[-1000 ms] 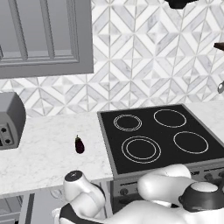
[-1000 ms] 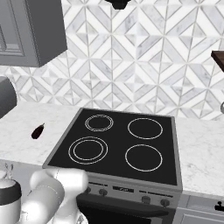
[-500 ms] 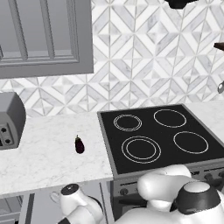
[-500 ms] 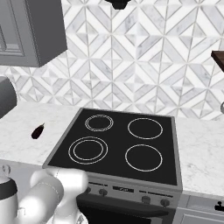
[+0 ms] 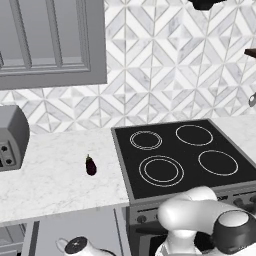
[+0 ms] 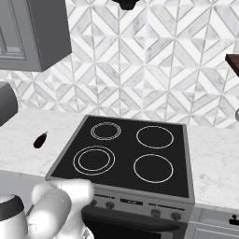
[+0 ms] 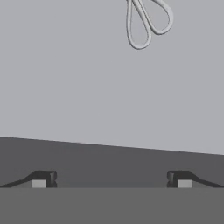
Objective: Pick the tongs from the drawer and place it on the counter.
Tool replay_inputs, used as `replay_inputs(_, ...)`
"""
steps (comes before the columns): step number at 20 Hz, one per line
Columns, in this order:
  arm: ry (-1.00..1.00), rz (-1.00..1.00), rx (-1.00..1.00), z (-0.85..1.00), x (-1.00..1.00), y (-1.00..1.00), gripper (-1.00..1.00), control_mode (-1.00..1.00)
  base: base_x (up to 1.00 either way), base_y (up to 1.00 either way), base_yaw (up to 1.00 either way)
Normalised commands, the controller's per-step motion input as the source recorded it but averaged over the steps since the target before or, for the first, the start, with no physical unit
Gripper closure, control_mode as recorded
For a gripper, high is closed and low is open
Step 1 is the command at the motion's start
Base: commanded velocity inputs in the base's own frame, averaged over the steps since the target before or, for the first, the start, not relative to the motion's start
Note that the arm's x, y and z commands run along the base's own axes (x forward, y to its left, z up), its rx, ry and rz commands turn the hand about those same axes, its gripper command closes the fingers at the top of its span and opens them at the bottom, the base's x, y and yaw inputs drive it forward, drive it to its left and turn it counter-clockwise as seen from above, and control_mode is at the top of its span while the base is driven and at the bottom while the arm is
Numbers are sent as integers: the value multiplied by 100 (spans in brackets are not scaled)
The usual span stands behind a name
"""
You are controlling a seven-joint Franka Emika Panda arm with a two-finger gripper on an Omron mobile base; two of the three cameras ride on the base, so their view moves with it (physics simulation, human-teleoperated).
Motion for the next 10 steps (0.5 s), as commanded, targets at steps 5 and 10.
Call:
replay_inputs(5, 0, 0, 0, 0, -99, 0, -100, -100, 0, 0, 0)
replay_inputs(10, -7, 0, 0, 0, -40, 4, -100, -100, 0, 0, 0)
